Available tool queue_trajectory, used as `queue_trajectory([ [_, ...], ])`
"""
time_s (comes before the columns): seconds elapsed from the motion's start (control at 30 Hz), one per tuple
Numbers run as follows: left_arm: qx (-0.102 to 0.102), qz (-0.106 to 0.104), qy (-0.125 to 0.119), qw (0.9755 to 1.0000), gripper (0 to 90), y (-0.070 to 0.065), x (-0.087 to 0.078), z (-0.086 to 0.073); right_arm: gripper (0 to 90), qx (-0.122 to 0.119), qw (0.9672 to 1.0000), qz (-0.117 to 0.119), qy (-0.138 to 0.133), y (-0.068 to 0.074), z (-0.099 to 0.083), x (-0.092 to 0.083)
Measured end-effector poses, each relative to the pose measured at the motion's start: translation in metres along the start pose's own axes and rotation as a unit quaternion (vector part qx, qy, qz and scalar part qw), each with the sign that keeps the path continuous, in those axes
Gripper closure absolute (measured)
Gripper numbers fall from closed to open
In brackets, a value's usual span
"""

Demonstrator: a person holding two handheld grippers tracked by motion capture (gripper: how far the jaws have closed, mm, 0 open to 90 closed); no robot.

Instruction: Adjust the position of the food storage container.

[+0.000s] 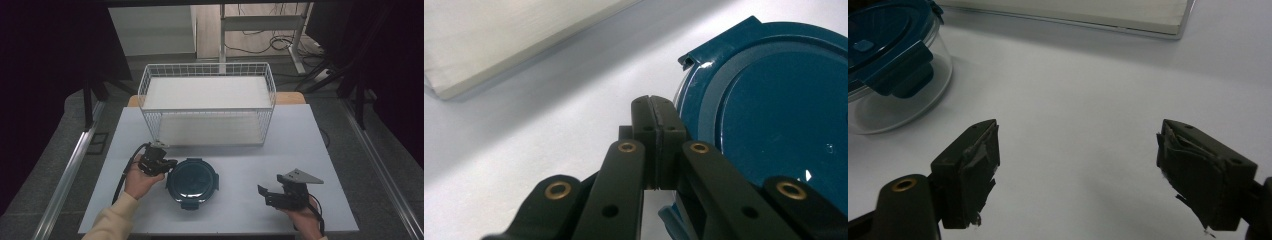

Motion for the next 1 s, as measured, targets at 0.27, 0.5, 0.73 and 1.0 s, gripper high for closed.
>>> queue_trajectory([
  [0.27, 0.0, -0.006, -0.005, 1.0, 89.9, -0.007, 0.003, 0.0, 17.0, 0.0, 1.0, 0.003, 0.001, -0.001, 0.0, 0.0],
  [0.5, -0.001, -0.022, -0.005, 0.9998, 89.9, -0.017, 0.006, -0.002, 16.8, -0.002, 1.0, 0.005, 0.005, -0.002, 0.0, 0.0],
  [0.73, 0.0, -0.024, -0.011, 0.9997, 89.9, -0.025, 0.009, -0.002, 16.7, -0.008, 0.9998, 0.015, 0.002, 0.0, 0.0, -0.001],
  [1.0, 0.014, -0.038, -0.016, 0.9991, 89.7, -0.031, 0.013, -0.001, 16.6, -0.015, 0.9997, 0.02, 0.002, 0.002, 0.001, -0.001],
])
Point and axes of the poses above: each handheld gripper's, and its own axes: x roughly forward along the jaws, z roughly out of its top, y roughly to its left, the point moved 7 cm from there along x, roughly forward along the jaws, and after that the axes turned 10 degrees about -z, right-handed, at the moved point
